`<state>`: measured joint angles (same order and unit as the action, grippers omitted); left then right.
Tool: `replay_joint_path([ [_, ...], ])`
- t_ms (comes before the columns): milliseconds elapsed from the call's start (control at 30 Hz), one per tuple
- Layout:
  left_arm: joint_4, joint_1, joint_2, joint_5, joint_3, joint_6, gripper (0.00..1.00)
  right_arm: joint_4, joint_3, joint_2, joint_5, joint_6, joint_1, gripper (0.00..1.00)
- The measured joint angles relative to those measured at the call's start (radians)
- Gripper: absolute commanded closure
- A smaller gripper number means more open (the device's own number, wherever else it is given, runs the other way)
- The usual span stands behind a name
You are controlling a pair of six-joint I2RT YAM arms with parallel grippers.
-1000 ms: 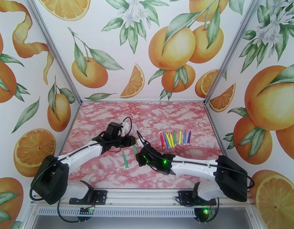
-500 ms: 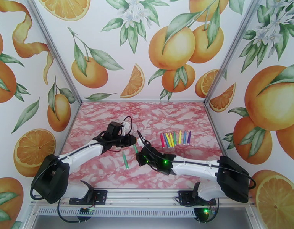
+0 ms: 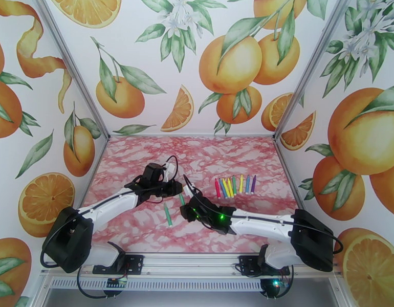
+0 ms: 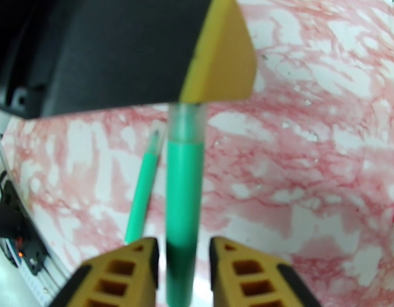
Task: Open the pen caps
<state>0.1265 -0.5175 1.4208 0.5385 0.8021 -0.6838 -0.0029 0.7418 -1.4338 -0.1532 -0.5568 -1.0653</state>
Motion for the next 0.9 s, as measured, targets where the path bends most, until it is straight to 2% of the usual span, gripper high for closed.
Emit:
replay_joint_path([
  [200, 0.000, -0.002, 0.000, 0.012, 0.000, 0.003, 1.00, 0.002, 0.033, -0.031, 0.003, 0.011, 0.012, 0.68],
  [467, 0.006, -0.003, -0.001, 0.008, 0.000, 0.010, 1.00, 0.008, 0.066, -0.074, 0.008, 0.026, 0.021, 0.80],
  [900, 0.032, -0.003, -0.032, -0.050, 0.004, 0.002, 1.00, 0.062, 0.051, -0.076, 0.023, 0.024, 0.026, 0.92],
])
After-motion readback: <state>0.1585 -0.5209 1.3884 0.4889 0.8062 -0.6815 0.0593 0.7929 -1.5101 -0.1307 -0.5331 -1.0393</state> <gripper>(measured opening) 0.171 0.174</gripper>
